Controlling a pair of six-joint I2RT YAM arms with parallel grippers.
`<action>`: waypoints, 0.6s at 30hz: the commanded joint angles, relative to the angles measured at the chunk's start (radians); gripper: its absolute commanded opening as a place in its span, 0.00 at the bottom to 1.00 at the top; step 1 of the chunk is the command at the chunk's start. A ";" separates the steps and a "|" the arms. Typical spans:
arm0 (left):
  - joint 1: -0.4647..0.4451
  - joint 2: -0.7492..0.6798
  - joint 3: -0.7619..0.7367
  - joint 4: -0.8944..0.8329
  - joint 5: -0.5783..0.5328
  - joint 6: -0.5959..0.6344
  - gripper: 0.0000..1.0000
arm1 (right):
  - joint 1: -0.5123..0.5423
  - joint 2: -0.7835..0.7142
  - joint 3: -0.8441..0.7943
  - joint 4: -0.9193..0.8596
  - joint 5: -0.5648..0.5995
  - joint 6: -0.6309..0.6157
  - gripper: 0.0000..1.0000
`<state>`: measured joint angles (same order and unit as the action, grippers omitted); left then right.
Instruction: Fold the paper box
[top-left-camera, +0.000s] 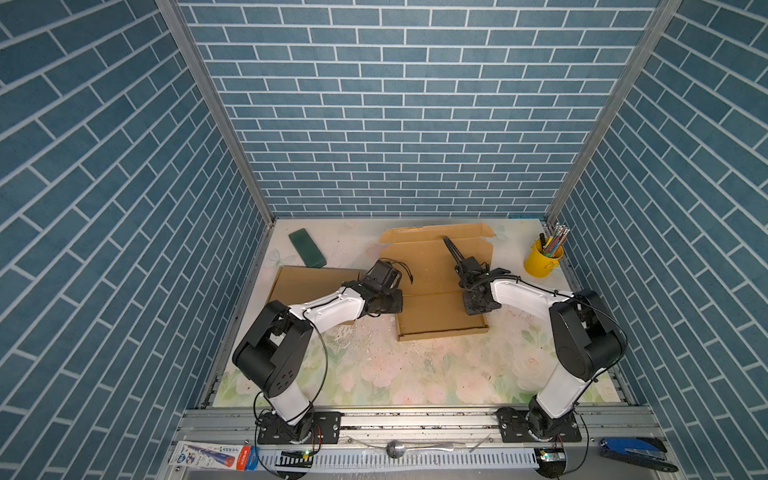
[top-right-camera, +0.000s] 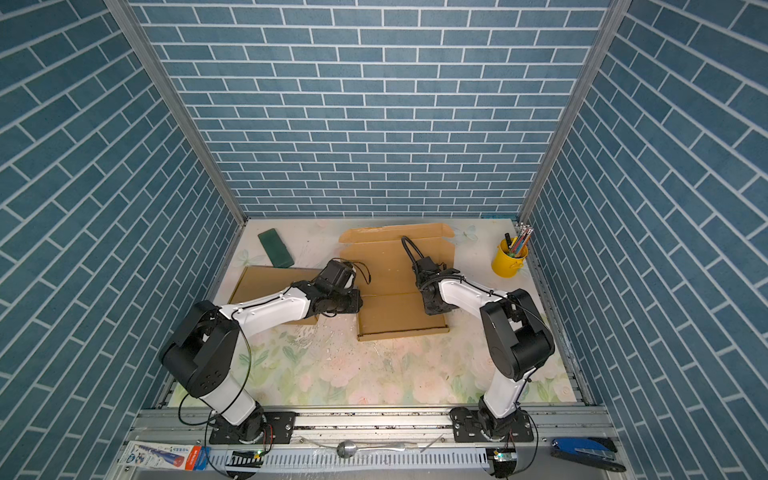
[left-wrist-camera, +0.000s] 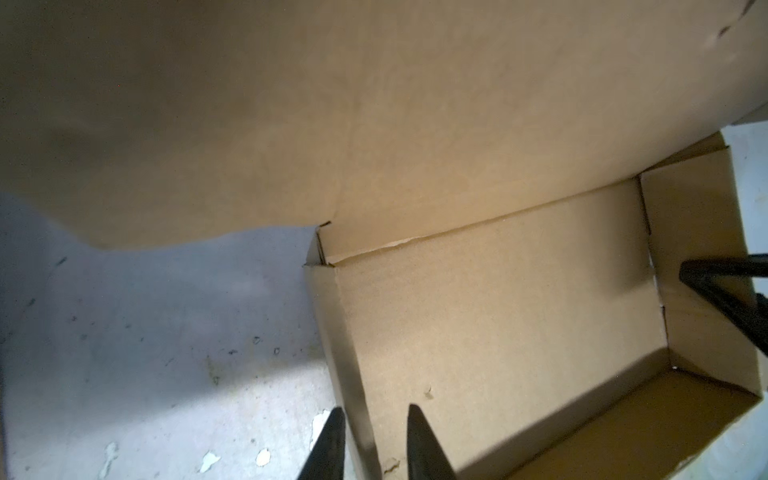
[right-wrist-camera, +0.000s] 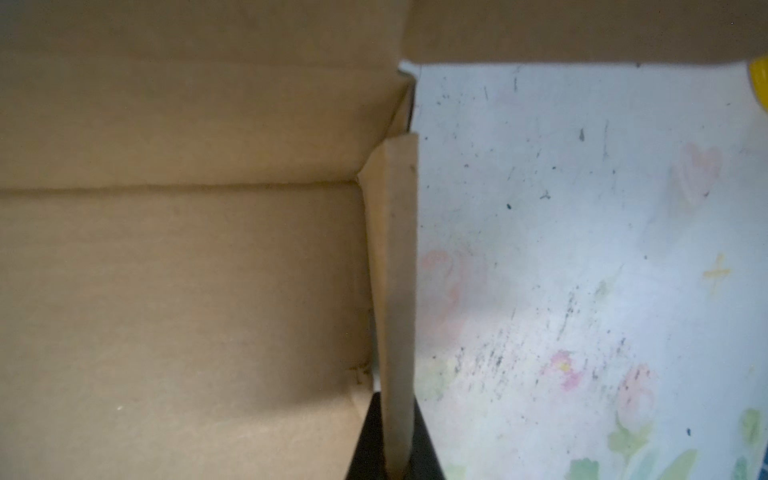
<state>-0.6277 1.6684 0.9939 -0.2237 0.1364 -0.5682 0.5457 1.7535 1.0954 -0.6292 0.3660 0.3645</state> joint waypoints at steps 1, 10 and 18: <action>-0.007 0.022 -0.015 0.032 0.005 -0.008 0.21 | 0.016 0.069 0.031 -0.131 0.090 0.031 0.00; -0.007 0.023 -0.023 0.041 -0.001 -0.008 0.15 | 0.032 0.092 0.061 -0.170 0.145 0.059 0.18; -0.007 0.022 -0.037 0.056 -0.009 -0.015 0.13 | 0.032 0.167 0.087 -0.161 0.176 0.073 0.04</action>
<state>-0.6308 1.6779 0.9764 -0.1768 0.1257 -0.5915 0.5838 1.8576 1.1770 -0.7448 0.4942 0.4225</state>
